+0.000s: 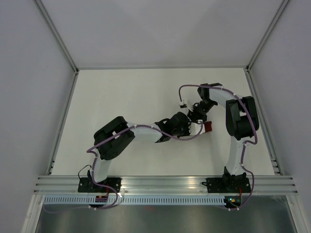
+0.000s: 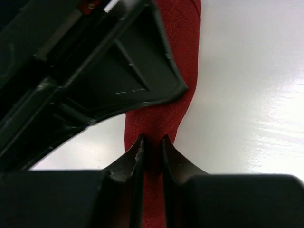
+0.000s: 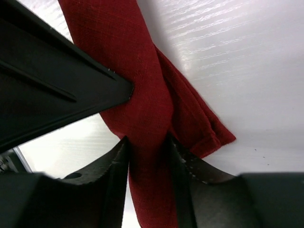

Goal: Fold the napkin, place the utensils inside, and roll it up
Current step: Roll the napkin with the utensil

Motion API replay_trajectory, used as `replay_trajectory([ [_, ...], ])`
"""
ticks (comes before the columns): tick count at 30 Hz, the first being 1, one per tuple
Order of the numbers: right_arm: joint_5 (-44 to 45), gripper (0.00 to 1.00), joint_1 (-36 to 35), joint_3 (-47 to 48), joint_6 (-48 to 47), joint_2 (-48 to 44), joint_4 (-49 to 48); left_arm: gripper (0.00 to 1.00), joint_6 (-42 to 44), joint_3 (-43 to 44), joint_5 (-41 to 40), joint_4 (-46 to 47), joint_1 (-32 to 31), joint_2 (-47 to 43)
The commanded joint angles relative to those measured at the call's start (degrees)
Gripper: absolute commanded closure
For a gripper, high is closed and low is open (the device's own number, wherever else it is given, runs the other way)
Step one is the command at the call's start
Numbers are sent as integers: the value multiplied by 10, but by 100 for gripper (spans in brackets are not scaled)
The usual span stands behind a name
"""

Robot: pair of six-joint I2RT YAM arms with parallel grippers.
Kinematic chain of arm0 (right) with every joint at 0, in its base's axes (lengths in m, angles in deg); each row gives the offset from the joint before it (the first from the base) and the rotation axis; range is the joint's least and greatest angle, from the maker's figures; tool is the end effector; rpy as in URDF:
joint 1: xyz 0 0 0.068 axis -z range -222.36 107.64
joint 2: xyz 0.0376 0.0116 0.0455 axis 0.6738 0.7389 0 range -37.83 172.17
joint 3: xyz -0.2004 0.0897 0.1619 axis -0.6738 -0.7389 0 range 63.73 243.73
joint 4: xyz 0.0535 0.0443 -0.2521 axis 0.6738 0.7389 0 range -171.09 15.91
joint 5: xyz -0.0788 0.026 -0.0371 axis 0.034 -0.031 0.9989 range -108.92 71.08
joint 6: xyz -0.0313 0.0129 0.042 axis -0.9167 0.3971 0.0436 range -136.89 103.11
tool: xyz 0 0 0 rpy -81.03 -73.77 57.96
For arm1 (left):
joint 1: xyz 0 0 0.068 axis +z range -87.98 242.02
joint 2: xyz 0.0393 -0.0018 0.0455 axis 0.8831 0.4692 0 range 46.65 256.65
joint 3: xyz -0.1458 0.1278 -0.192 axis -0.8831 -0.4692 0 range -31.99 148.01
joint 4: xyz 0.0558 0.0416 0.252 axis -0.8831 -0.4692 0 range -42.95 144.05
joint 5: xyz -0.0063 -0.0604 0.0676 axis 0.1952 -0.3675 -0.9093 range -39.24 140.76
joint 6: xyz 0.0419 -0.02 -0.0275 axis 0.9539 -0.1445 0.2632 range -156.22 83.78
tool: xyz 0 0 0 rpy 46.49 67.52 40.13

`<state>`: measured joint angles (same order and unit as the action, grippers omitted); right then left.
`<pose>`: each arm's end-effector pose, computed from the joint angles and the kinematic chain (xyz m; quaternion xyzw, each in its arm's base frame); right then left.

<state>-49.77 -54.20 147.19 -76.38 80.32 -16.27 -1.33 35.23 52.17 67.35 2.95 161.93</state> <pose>0.3515 0.0924 0.1530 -0.5422 0.7934 0.2747 0.0340 0.2209 -0.3703 0.1476 0.6516 0.6003 -0.1077 0.4511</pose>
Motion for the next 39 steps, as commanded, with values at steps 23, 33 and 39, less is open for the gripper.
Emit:
replay_trajectory([
  [23, -10, 21, 115, -250, 242, -418, -389, 97, -164, 103, 248, -253, 69, 66],
  [33, -92, 19, 114, -414, 54, -585, -327, 97, -171, 193, 326, -367, 98, 123],
  [39, 32, 17, 18, -502, 42, -601, -434, 97, -168, 249, 369, -433, 111, 164],
])
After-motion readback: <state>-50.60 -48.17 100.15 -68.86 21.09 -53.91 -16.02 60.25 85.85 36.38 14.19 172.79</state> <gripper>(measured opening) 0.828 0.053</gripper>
